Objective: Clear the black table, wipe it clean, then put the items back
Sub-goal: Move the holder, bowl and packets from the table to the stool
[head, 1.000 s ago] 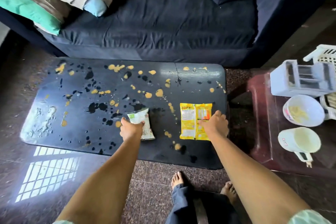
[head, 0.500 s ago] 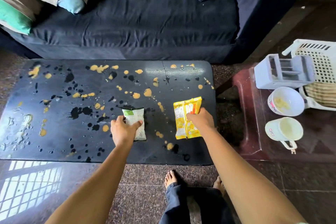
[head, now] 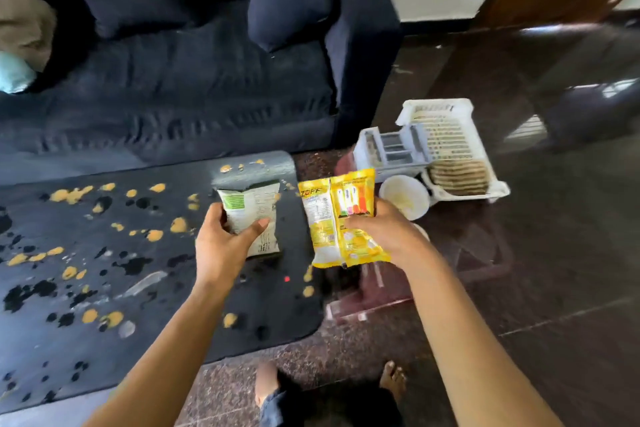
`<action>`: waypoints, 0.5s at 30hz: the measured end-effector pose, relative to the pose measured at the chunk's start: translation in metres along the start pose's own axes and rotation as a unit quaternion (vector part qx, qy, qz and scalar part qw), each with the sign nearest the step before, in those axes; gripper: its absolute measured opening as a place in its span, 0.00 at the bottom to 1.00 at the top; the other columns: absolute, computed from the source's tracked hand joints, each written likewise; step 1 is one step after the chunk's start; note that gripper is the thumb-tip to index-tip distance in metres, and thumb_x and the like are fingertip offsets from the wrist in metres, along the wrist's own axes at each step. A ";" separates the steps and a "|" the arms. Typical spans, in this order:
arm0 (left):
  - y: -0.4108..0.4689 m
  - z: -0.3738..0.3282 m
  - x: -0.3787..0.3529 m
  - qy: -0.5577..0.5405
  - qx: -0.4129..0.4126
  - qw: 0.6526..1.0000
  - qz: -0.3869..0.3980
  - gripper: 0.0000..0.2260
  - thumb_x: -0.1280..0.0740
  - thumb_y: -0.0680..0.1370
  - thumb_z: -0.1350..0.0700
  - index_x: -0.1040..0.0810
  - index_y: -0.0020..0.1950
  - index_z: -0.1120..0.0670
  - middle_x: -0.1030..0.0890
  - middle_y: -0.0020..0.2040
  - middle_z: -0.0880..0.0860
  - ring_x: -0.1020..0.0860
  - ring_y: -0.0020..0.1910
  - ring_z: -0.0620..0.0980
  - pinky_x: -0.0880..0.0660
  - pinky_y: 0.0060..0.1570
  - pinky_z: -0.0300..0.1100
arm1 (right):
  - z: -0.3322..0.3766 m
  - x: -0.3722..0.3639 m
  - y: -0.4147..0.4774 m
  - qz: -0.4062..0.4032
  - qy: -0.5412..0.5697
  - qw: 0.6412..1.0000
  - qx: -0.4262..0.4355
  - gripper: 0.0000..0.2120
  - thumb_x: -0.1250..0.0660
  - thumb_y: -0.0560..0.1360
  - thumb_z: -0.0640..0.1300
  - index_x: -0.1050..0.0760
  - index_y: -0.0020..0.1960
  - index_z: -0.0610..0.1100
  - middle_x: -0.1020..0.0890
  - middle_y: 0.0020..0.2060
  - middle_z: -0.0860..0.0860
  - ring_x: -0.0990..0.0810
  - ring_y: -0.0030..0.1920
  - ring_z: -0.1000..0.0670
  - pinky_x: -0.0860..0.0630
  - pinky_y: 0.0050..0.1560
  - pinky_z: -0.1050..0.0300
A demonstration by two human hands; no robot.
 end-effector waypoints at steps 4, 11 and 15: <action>-0.019 -0.067 -0.073 -0.107 -0.057 0.989 0.083 0.16 0.25 0.69 0.62 0.27 0.49 0.50 0.18 0.46 0.46 0.20 0.41 0.37 0.24 0.43 0.32 | 0.005 0.131 -0.023 -0.079 -0.047 0.995 0.044 0.11 0.27 0.66 0.41 0.20 0.49 0.45 0.15 0.45 0.47 0.17 0.48 0.44 0.21 0.52 0.47; -0.042 -0.109 -0.203 -0.216 -0.048 0.959 0.178 0.17 0.27 0.69 0.67 0.25 0.53 0.53 0.17 0.51 0.53 0.19 0.52 0.53 0.22 0.49 0.48 | -0.047 0.269 -0.033 -0.235 -0.345 0.908 0.042 0.13 0.30 0.70 0.44 0.21 0.55 0.47 0.17 0.49 0.42 0.20 0.52 0.38 0.26 0.48 0.48; -0.053 -0.111 -0.249 -0.275 -0.001 0.942 0.193 0.20 0.28 0.67 0.69 0.26 0.56 0.59 0.15 0.45 0.50 0.17 0.46 0.48 0.20 0.40 0.41 | -0.088 0.246 -0.016 -0.269 -0.459 0.822 0.204 0.22 0.25 0.65 0.34 0.20 0.57 0.45 0.16 0.49 0.45 0.18 0.52 0.43 0.22 0.50 0.52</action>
Point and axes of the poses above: each hand's wrist, its own y-axis towards the middle knuckle, its own x-axis out of the back of the hand, z = x × y, the point moved 7 cm from there along y, towards the middle knuckle
